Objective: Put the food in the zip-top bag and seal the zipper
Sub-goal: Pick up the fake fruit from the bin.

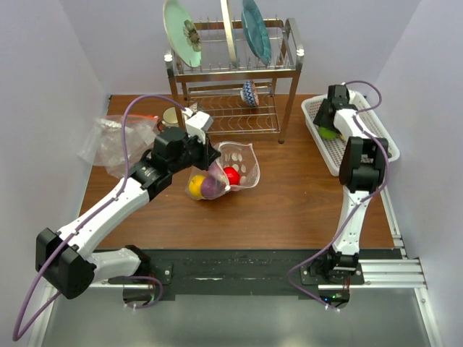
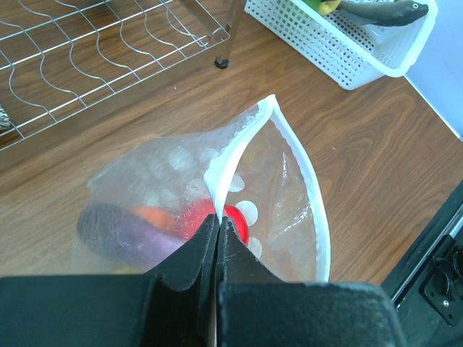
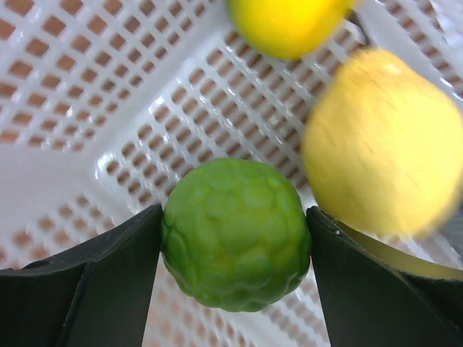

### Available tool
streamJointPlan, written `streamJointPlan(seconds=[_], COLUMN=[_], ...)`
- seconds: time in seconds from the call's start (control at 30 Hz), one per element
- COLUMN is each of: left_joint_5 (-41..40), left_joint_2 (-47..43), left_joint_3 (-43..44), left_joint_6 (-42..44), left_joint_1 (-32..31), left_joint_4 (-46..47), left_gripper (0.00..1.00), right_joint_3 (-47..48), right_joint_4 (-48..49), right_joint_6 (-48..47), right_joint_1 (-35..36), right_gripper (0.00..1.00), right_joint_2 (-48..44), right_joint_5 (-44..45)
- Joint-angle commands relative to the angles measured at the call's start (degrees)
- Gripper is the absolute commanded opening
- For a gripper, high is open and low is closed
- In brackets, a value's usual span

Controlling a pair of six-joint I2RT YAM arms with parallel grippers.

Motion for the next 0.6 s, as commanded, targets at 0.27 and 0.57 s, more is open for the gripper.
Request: streamJointPlan(seconds=[0.27,0.57], left_joint_5=[-0.4,-0.4], left_joint_2=[-0.55,-0.29], left_joint_3=[1.13,1.13], left_joint_6=[0.52,0.52], left_joint_1=[0.54,0.63], left_joint_4=[1.76,1.76], left_gripper=[0.0,0.0], right_joint_3=[-24.06,-34.62], right_joint_4=[11.44,15.14], right_joint_6=[1.57,0.43], right_joint_1=[0.14,2.69], right_gripper=[0.61,0.58], right_joint_2=[-32.15,-45.79], right_joint_5=[-16.86,-34.27])
